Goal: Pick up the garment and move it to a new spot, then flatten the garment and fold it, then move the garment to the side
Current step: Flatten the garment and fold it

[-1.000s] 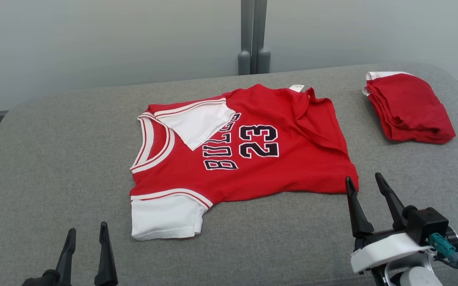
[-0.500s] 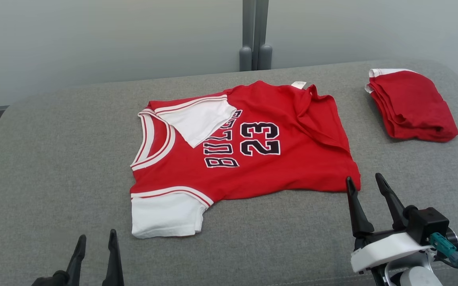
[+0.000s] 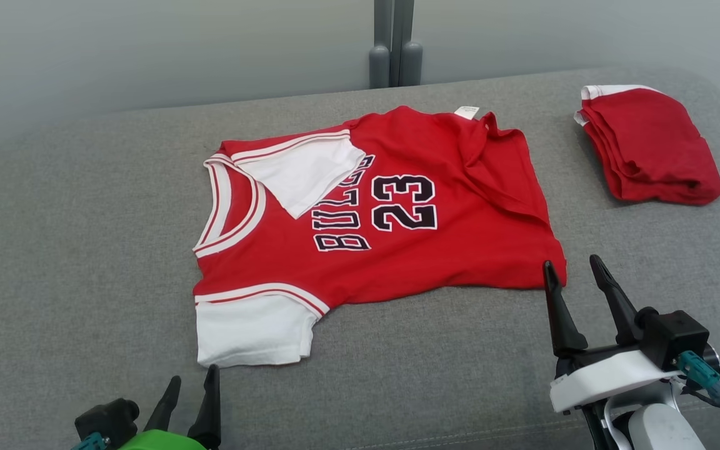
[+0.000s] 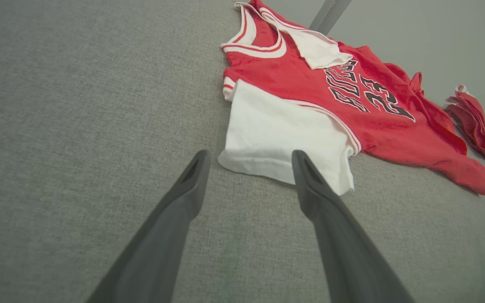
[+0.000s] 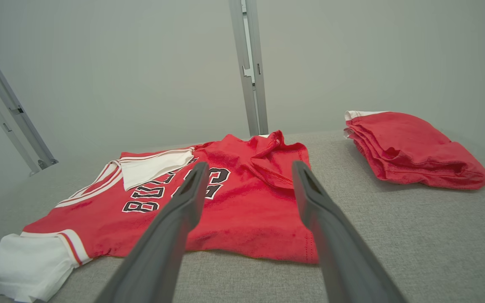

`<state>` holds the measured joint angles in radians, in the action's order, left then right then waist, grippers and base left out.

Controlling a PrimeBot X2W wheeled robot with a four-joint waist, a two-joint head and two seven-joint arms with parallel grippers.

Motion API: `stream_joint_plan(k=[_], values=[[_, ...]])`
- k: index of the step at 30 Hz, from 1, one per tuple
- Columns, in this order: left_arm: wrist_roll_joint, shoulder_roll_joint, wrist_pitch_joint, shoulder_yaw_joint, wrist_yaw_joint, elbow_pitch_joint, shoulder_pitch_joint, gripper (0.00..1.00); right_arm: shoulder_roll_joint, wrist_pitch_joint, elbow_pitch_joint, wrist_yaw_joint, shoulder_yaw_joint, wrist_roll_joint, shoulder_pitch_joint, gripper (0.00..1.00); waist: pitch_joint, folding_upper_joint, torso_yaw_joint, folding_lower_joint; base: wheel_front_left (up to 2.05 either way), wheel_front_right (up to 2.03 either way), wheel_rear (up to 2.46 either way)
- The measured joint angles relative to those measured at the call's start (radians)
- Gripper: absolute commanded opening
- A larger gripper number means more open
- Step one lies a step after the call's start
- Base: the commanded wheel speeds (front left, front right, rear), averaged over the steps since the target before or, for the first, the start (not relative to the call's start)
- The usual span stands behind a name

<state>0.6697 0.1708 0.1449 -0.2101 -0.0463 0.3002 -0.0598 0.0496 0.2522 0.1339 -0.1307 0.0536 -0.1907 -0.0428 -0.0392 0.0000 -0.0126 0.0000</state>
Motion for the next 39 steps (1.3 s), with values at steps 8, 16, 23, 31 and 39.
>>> stream_joint_plan(k=[8,16,23,31,39], values=[[0.016,-0.006,0.017,-0.010,-0.038,0.205,0.120,1.00,0.000,-0.004,-0.015,0.000,-0.006,0.000,-0.025,1.00,-0.052,0.0000,-0.022,0.0000,0.00,0.00,0.00],[0.007,0.000,0.072,-0.024,-0.062,0.336,0.210,1.00,0.000,-0.005,-0.024,0.000,-0.015,0.002,-0.037,1.00,-0.100,0.0000,-0.040,0.0000,0.00,0.00,0.00],[-0.036,0.003,0.103,-0.076,-0.077,0.350,0.245,1.00,0.000,-0.004,-0.024,0.000,-0.021,0.002,-0.043,1.00,-0.118,0.0000,-0.038,0.0000,0.00,0.00,0.00],[-0.065,0.015,0.114,-0.108,-0.081,0.281,0.243,0.00,0.000,-0.004,-0.009,0.000,-0.025,-0.007,-0.045,1.00,-0.120,0.0000,-0.032,0.0000,0.00,0.00,0.00],[-0.074,0.022,0.118,-0.076,-0.082,0.131,0.163,0.00,-0.001,-0.016,0.091,0.000,-0.076,-0.106,-0.049,1.00,-0.128,0.0000,-0.022,0.0000,0.00,0.00,0.00]])
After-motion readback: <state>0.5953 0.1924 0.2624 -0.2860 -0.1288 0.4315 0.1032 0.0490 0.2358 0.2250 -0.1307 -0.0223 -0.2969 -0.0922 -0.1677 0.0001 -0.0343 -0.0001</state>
